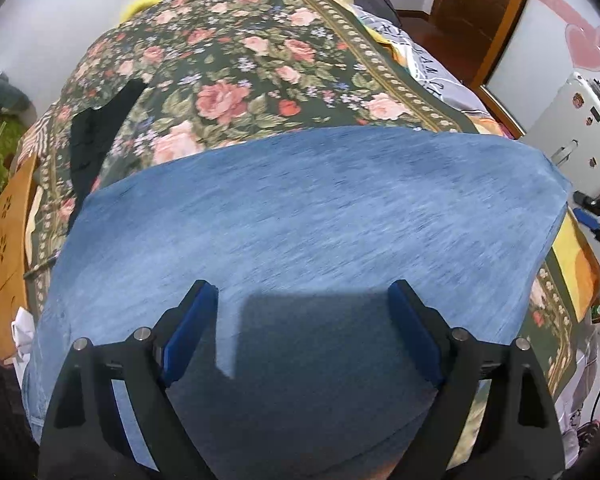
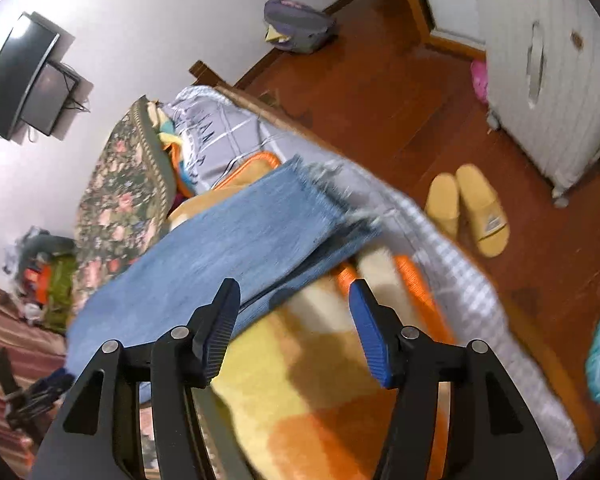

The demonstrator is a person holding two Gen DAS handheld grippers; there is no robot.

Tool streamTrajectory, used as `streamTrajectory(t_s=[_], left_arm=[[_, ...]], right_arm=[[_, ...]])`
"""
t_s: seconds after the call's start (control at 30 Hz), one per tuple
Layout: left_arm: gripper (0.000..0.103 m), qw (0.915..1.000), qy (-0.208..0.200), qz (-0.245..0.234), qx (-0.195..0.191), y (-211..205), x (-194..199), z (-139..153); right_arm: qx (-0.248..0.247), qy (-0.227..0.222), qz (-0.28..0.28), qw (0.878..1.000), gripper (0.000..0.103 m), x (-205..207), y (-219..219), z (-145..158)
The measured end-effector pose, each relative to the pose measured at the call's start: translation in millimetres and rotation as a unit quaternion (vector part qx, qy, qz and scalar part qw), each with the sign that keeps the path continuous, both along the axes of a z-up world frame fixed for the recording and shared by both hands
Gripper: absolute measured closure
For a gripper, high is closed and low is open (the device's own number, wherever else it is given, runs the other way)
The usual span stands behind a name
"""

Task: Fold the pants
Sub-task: 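Grasp the frayed hem with the right gripper and lift it over the jeans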

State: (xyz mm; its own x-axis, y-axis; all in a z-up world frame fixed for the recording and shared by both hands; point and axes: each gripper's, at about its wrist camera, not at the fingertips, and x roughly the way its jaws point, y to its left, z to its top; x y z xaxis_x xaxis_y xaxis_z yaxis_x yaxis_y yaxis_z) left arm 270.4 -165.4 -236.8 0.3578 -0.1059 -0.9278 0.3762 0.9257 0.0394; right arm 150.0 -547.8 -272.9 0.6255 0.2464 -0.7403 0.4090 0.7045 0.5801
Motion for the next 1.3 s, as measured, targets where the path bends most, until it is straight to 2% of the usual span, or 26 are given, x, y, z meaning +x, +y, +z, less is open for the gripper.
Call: streamTrajectory(t_s=[0.13,0.27,0.37,0.43,0.5,0.57,0.7,0.83,0.93,1.1,1.17,1.3], left_arm=[[0.013,0.9999,0.002,-0.014,0.001,-17,4,-3],[0.013,0.9997,0.004,-0.025,0.001,-32,8,-7],[0.012,0.9994,0.007,-0.033,-0.002,-44,11,-9],[0.012,0.9992,0.005,-0.038,-0.003,-51,11,-10],[0.013,0.9991,0.004,-0.041,-0.007,-55,12,-9],[0.013,0.9989,0.002,-0.042,-0.021,-56,12,-4],[0.013,0.9985,-0.024,-0.034,-0.036,-51,9,13],[0.013,0.9964,-0.068,-0.017,-0.047,-34,5,42],[0.013,0.9932,-0.102,-0.003,-0.057,-16,1,66],[0.013,0.9854,-0.148,0.023,-0.081,20,-8,104],[0.012,0.9817,-0.165,0.035,-0.089,37,-14,116],[0.011,0.9745,-0.197,0.056,-0.092,72,-28,134]], right_arm=[[-0.001,-0.002,-0.014,1.000,0.046,13,4,-13],[0.030,-0.014,-0.045,0.998,0.047,23,-8,-22],[0.038,-0.011,-0.060,0.997,0.062,32,-15,-26],[0.034,-0.015,-0.065,0.997,0.080,35,-17,-24],[0.008,-0.019,-0.065,0.998,0.094,37,-17,-15],[-0.015,-0.030,-0.057,0.998,0.094,38,-14,-3],[-0.069,-0.076,-0.035,0.994,0.096,36,-2,40],[-0.099,-0.131,-0.009,0.986,0.096,37,14,92],[-0.124,-0.178,0.018,0.976,0.096,38,36,135],[-0.146,-0.259,0.079,0.951,0.096,42,91,204],[-0.149,-0.286,0.104,0.941,0.096,45,116,225],[-0.152,-0.320,0.156,0.922,0.096,58,169,248]])
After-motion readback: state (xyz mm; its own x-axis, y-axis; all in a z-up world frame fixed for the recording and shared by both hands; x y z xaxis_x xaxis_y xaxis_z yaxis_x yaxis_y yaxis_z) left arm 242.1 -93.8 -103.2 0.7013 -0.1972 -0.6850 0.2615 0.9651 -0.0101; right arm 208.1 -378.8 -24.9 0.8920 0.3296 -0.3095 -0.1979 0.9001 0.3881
